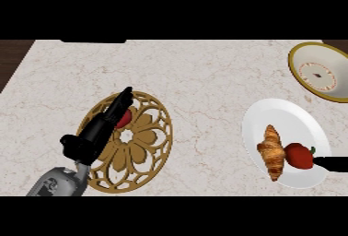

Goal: Pick the bell pepper from the plate and place it in the bowl

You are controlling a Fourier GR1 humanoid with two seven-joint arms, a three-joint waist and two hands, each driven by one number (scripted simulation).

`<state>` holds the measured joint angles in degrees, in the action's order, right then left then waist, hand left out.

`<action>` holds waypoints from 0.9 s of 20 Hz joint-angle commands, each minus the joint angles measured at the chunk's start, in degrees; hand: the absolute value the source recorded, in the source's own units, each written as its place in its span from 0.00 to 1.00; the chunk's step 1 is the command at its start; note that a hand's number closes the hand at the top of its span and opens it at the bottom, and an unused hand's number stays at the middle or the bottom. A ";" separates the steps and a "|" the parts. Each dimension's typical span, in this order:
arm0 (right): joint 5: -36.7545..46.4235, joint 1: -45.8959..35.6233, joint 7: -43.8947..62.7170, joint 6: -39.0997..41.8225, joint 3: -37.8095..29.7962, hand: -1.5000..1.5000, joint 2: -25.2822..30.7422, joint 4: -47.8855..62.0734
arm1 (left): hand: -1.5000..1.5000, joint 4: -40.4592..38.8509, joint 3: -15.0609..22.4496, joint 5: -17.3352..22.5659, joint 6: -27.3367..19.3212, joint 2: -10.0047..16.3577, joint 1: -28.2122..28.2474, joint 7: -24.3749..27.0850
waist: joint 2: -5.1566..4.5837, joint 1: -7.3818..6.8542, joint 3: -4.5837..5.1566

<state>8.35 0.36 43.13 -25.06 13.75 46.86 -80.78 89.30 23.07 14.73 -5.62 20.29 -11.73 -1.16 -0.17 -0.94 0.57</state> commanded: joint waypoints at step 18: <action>-17.64 -21.34 37.65 25.13 6.99 0.00 1.55 -5.08 | 0.50 -3.72 -1.58 -2.53 2.44 -2.00 1.48 3.51 | 0.05 0.23 -0.49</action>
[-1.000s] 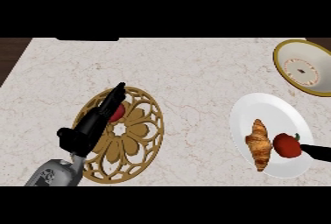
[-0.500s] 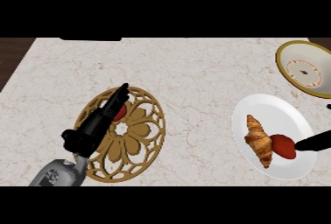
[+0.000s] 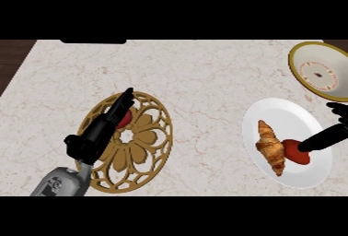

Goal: Pick the bell pepper from the plate and place it in the bowl

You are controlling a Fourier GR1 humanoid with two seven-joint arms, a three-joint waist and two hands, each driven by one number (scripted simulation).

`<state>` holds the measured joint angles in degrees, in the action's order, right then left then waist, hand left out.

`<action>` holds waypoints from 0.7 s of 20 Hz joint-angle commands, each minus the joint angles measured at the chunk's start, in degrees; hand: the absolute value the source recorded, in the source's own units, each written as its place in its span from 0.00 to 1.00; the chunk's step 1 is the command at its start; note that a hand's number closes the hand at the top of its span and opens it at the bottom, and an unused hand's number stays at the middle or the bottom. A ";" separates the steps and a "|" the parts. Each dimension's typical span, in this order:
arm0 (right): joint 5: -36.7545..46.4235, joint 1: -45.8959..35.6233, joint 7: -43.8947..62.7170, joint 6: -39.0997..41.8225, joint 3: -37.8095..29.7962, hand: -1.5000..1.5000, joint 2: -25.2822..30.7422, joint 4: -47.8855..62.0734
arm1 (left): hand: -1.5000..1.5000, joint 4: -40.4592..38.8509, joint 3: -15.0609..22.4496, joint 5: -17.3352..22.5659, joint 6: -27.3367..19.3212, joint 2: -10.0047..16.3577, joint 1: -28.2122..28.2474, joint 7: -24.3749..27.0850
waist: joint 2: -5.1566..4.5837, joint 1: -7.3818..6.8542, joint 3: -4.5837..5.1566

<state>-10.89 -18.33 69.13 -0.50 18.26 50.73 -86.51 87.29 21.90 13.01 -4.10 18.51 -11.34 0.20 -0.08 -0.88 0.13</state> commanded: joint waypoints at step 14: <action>15.43 -3.73 12.21 -3.30 7.59 0.00 -5.13 2.01 | 0.50 2.33 -2.82 -0.61 1.54 -1.40 -1.70 -4.20 | 0.07 0.43 -0.08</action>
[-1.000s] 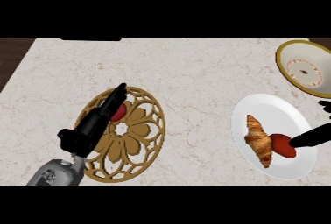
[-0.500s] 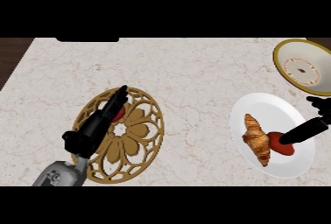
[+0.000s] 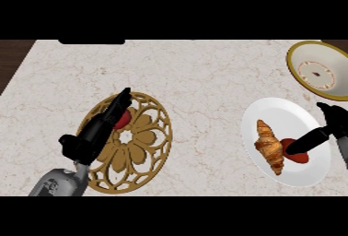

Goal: Pick the bell pepper from the plate and place it in the bowl

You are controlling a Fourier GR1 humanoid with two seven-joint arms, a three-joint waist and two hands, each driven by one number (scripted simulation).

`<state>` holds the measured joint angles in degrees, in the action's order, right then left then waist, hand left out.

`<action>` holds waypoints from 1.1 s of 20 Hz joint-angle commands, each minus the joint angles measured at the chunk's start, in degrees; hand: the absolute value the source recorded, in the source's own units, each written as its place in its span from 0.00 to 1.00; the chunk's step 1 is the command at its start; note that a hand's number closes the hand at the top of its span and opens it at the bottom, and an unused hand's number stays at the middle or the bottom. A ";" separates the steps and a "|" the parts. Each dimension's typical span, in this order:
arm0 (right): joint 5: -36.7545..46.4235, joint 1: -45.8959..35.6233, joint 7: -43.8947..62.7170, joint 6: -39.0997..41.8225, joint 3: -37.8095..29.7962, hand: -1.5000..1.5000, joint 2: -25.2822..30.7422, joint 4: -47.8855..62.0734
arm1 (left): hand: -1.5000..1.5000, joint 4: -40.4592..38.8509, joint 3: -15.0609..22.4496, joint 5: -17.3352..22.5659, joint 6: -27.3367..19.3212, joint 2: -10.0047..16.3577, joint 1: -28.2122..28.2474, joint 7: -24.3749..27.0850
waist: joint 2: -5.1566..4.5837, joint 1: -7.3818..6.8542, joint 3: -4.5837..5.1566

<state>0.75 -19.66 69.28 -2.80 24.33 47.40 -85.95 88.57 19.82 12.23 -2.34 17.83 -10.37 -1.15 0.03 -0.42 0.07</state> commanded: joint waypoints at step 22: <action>13.01 6.07 3.65 -1.15 -5.02 0.00 -9.02 9.30 | 0.50 3.66 -1.34 -4.55 0.96 -3.42 2.66 -2.29 | -0.01 0.20 -0.06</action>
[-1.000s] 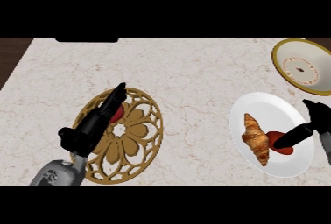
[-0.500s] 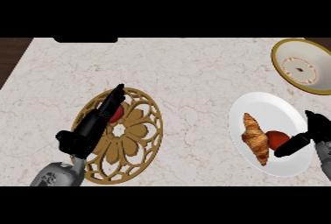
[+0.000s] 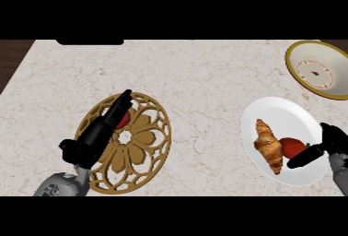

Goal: Pick the bell pepper from the plate and place it in the bowl

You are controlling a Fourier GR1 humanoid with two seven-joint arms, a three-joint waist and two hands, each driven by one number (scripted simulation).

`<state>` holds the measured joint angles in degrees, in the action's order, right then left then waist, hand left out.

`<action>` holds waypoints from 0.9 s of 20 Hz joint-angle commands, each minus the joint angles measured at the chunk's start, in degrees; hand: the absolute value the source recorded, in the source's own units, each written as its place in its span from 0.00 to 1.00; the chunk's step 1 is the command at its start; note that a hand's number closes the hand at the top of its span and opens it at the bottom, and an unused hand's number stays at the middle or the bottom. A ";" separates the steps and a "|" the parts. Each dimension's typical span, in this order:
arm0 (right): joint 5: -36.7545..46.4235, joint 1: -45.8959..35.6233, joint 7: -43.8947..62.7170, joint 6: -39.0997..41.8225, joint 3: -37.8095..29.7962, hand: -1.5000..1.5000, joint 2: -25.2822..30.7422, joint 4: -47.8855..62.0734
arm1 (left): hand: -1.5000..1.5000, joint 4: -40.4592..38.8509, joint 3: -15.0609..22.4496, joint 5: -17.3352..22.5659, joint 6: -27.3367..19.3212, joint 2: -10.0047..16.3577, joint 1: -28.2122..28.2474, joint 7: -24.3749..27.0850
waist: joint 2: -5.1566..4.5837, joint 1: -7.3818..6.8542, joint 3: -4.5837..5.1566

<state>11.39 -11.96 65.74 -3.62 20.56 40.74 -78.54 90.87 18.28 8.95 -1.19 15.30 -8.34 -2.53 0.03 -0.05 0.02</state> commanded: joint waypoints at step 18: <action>16.40 -22.69 -8.33 4.00 -7.21 1.00 -11.11 20.68 | 0.50 -0.74 -2.78 -3.37 5.43 -4.47 -2.17 -0.02 | -1.46 -5.16 -0.15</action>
<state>26.95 -22.85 58.11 -2.36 13.67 31.52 -65.31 90.81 14.52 6.25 3.98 11.88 -8.86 -3.23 -0.55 -2.14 -0.06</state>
